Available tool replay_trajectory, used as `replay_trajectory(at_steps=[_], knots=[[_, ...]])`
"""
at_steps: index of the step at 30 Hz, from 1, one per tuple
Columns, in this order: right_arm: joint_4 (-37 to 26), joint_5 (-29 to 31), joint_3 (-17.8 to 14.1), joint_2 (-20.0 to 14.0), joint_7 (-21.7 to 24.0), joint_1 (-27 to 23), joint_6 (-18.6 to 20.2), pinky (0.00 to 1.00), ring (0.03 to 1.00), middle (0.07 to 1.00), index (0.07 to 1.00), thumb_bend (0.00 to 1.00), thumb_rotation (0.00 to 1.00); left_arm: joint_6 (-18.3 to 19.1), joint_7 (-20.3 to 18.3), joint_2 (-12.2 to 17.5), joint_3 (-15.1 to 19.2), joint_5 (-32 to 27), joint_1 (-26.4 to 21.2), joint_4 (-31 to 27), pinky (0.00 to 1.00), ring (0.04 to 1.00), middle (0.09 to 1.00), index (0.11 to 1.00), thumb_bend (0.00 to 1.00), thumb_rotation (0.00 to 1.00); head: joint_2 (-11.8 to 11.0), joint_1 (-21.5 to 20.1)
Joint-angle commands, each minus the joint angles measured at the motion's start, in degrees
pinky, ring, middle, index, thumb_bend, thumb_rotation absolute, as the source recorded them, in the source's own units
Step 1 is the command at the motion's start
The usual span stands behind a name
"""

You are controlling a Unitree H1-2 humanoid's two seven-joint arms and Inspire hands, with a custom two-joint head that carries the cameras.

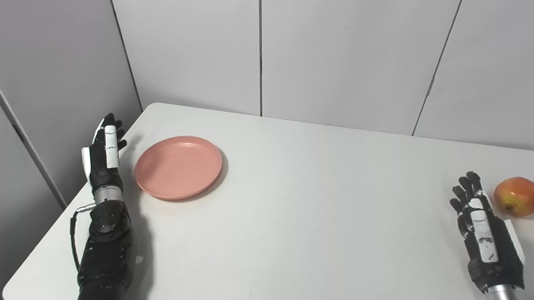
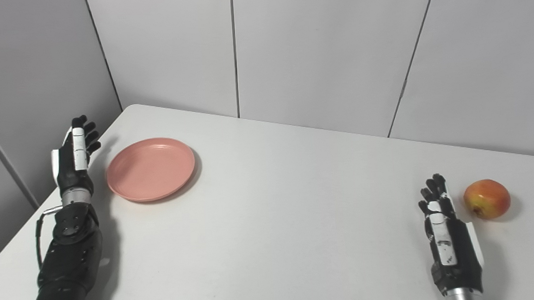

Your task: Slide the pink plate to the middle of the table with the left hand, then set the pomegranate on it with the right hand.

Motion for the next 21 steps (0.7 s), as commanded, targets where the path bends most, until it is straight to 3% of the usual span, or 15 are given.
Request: replay_trajectory(at_steps=[1,8,14,21], knots=[[0.69,0.8,-0.87,-0.85,0.05,-0.82,-3.3,1.0,1.0,1.0,1.0,0.6,0.85,-1.65,-0.89,1.39,-0.17,-0.67,-3.7,-0.23,0.84,0.862,0.862,0.849,0.74,1.0,0.18,-0.07],[0.1,0.74,-0.79,-0.93,0.17,-0.59,-3.1,1.0,1.0,1.0,1.0,0.59,0.87,-0.48,-2.39,-0.09,-1.98,-1.58,-4.08,0.45,0.88,0.873,0.872,0.861,0.73,1.0,0.48,-0.22],[-0.48,0.88,-0.93,-0.68,-0.18,-0.51,-2.64,1.0,1.0,1.0,1.0,0.59,0.85,0.07,-3.44,-1.57,-3.47,-2.07,-4.43,0.41,0.93,0.9,0.895,0.886,0.79,1.0,0.64,-0.25],[-1.17,0.91,-0.75,-0.77,-0.07,-0.43,-1.93,1.0,1.0,1.0,1.0,0.6,0.86,0.38,-3.31,-2.61,-4.85,-1.47,-4.44,0.17,0.92,0.907,0.9,0.885,0.72,1.0,0.99,-0.26]])
